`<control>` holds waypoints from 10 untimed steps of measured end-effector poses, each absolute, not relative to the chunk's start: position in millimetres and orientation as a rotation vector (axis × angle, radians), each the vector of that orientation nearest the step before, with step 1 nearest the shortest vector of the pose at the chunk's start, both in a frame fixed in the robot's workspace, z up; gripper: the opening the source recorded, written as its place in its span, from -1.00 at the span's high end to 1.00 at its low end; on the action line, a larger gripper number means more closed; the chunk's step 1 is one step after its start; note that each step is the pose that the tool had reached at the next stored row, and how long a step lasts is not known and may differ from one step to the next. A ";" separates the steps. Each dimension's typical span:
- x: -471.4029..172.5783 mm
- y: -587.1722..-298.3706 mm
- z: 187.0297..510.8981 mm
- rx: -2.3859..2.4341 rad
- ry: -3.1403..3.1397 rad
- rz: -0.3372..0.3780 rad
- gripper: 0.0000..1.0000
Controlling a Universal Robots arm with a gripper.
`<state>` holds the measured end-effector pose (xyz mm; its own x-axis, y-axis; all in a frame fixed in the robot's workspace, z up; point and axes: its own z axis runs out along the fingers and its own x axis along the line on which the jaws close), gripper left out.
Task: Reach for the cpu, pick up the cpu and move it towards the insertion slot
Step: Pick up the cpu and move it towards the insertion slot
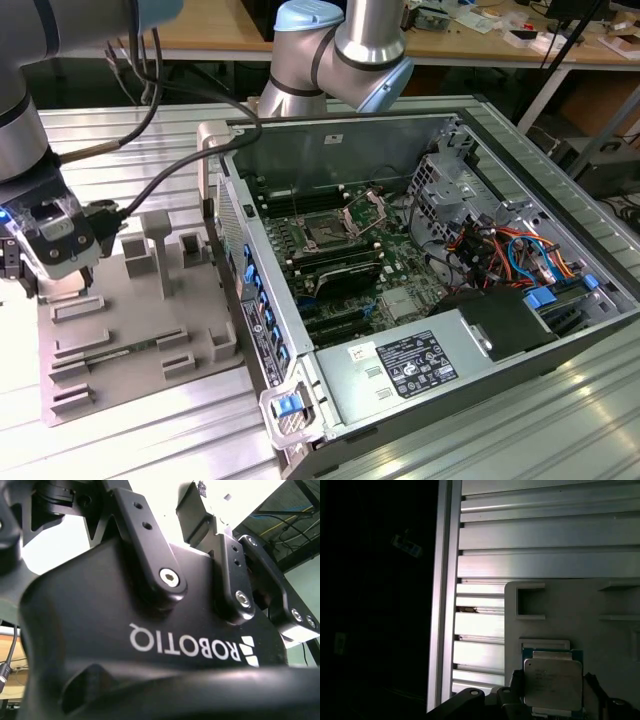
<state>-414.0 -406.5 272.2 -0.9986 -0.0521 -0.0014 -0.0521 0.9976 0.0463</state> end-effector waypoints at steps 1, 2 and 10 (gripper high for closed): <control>-414.0 -406.5 272.8 -0.082 3.139 0.073 -0.08; -414.0 -406.5 273.5 -0.082 3.139 0.074 -0.08; -414.0 -406.5 277.8 -0.082 3.139 0.078 -0.08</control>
